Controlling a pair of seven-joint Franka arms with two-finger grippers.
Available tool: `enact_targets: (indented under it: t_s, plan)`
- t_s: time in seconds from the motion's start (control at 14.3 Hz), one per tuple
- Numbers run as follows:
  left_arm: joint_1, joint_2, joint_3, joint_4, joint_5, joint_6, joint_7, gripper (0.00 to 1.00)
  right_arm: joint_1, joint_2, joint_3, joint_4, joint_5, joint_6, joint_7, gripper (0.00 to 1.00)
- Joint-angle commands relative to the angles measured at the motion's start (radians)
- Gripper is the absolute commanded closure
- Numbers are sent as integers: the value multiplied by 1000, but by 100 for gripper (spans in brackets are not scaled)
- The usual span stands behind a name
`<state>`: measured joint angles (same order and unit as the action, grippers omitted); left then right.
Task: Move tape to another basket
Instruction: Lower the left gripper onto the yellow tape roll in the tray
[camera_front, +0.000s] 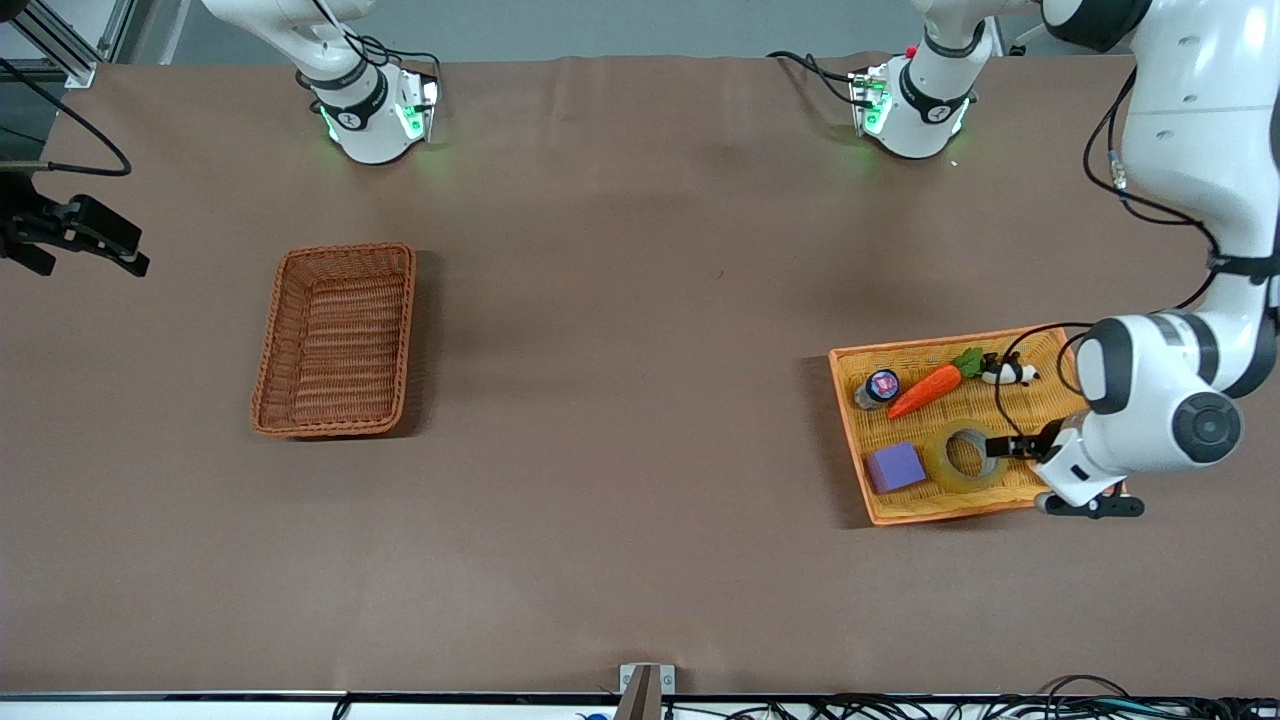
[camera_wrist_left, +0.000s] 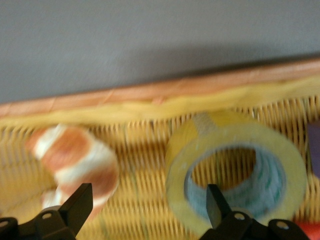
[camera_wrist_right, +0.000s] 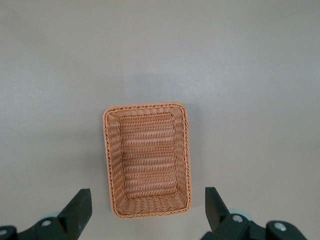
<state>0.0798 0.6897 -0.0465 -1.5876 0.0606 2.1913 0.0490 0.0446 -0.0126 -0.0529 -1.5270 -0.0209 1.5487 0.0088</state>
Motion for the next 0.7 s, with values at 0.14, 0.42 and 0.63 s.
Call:
enact_targets:
  t_s: [0.14,0.42,0.63]
  plan:
    - [-14,14,-9,15,10,27,-14,0,5,-13,-4,-2,21,-9,-9,0]
    - [-18,16,-9,-50,16,25,-6,10,5,-13,-4,-4,21,-12,-9,0]
    - [-17,14,-9,-81,21,25,5,42,3,-13,-4,-4,21,-9,-9,0]
